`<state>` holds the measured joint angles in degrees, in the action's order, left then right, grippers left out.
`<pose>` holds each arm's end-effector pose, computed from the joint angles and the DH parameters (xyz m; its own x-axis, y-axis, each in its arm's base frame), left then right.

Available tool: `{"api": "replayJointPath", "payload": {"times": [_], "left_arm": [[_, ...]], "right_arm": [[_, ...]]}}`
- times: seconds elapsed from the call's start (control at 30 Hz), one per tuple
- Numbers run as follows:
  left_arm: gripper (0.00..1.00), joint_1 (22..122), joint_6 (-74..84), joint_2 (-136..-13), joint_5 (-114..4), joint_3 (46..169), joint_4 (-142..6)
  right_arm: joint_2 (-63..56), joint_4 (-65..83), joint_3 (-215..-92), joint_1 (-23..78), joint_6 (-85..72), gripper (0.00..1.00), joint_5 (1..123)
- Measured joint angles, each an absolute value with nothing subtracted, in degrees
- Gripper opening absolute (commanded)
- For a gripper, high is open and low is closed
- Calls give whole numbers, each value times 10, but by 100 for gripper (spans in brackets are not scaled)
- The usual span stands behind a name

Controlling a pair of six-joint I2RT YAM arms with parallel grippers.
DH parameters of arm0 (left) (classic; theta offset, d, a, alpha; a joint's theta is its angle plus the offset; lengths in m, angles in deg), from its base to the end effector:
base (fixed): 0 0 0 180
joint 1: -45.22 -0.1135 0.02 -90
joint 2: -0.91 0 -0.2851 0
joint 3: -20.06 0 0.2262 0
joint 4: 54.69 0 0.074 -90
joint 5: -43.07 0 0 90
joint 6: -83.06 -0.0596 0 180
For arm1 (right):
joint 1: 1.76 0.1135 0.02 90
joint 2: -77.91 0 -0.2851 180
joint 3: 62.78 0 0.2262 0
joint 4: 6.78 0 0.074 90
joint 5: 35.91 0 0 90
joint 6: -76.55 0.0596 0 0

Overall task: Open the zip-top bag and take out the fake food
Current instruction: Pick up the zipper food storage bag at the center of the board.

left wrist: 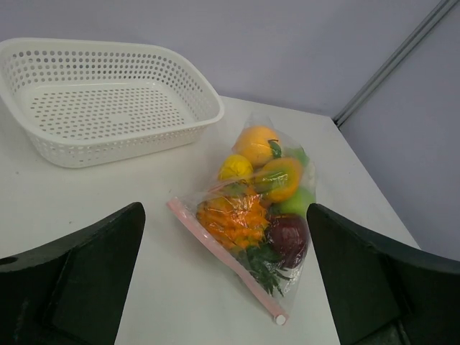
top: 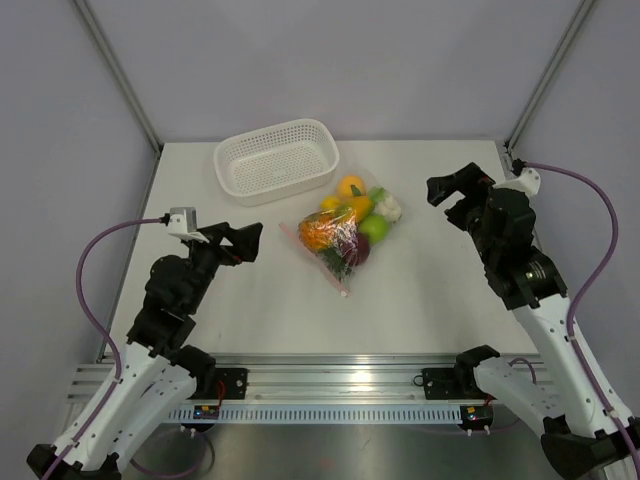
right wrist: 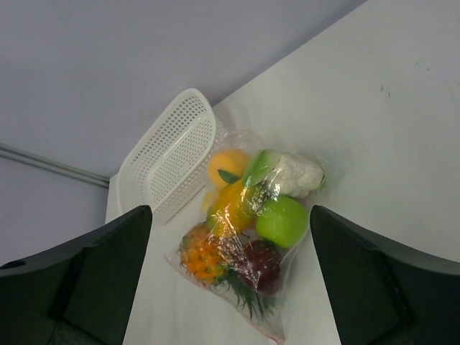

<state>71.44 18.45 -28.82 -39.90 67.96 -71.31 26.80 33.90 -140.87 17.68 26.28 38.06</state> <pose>0.1113 -0.0467 0.3290 -0.1190 -0.4157 -0.9017 0.3074 0.8481 -0.4316 0.1659 0.0411 0.4069 -0.2145 0.5757 -0.7890 0.0913 0.8161 0.5707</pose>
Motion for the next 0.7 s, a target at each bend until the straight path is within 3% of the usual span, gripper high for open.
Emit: {"api": "replayJointPath", "payload": {"times": [0.3, 0.7], "left_arm": [[99, 714, 186, -302, -401, 680, -713], [99, 714, 186, -315, -400, 680, -713]], "right_arm": [[430, 262, -1235, 177, 286, 99, 382], [346, 207, -1175, 177, 337, 100, 477]]}}
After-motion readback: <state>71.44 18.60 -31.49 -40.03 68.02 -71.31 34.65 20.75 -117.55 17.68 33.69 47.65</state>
